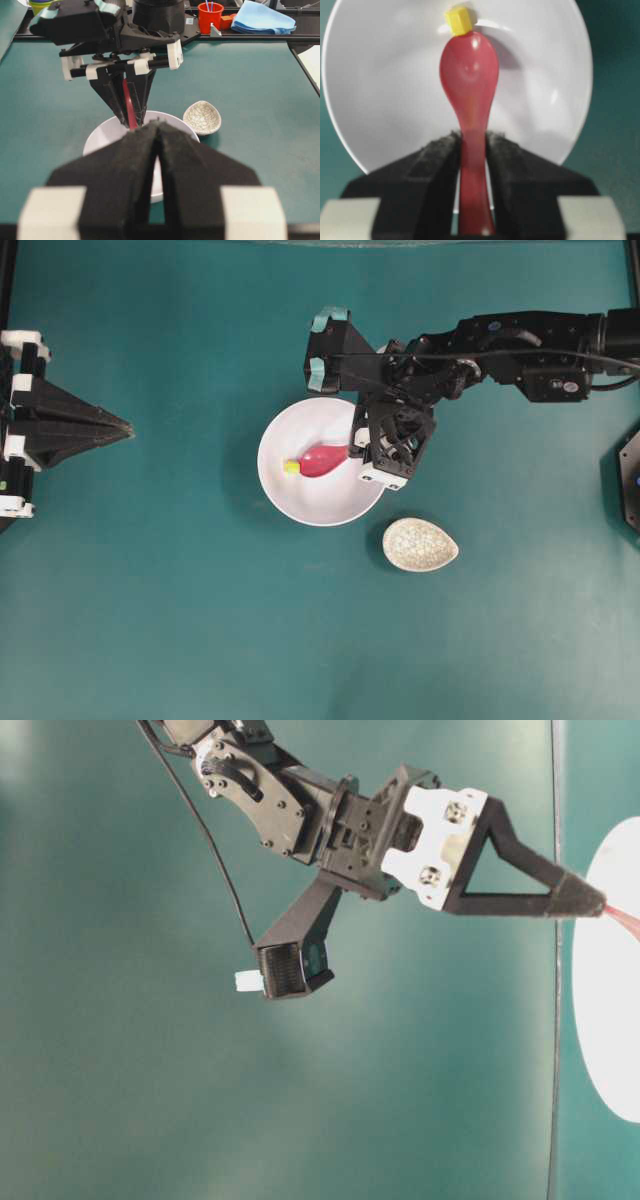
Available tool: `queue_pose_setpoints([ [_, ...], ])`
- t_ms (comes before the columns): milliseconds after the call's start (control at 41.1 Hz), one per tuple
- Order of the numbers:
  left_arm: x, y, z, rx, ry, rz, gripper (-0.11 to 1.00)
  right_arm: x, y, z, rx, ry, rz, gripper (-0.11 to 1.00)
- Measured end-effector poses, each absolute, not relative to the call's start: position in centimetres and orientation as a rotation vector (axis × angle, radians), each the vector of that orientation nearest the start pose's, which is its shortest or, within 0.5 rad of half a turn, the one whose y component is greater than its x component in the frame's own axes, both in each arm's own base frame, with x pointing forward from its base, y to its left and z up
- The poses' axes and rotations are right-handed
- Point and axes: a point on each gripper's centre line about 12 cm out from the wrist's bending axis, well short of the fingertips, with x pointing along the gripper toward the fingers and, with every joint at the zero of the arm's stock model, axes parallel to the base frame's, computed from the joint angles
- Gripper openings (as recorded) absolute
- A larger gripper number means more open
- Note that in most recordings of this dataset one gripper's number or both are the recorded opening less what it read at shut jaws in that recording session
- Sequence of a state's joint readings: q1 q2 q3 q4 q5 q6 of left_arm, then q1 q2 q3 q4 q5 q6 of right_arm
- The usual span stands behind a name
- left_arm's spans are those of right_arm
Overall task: Scoop the yellow hexagonal prism block from the bowl with a spoon using the right arm.
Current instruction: 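Lower the spoon bowl into the white bowl beside the yellow block, then slide the spoon under the yellow hexagonal block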
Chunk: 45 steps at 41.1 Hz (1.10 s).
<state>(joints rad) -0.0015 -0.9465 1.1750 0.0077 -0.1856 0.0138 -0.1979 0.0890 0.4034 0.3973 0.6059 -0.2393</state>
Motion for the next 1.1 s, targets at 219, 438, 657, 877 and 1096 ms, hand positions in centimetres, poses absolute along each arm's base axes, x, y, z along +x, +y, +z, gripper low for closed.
queue_pose_setpoints([
  [219, 20.2, 0.0, 27.7, 0.021, 0.048, -0.003, 0.02, 40.5, -5.1, 17.9, 0.310, 1.030, -0.022, 0.25],
  [438, 20.2, 0.0, 27.7, 0.021, 0.044, -0.003, 0.02, 40.9, -5.0, 17.9, 0.310, 1.002, -0.029, 0.25],
  [657, 20.2, 0.0, 27.8, 0.021, 0.043, -0.002, 0.02, 41.3, -4.6, 18.0, 0.303, 0.975, -0.029, 0.25],
  [877, 20.2, 0.0, 27.7, 0.021, 0.048, -0.003, 0.02, 41.6, -4.6, 18.2, 0.302, 0.944, -0.037, 0.25],
  [1096, 20.2, 0.0, 27.8, 0.021, 0.043, -0.003, 0.02, 41.8, -4.7, 18.3, 0.309, 0.918, -0.054, 0.25],
])
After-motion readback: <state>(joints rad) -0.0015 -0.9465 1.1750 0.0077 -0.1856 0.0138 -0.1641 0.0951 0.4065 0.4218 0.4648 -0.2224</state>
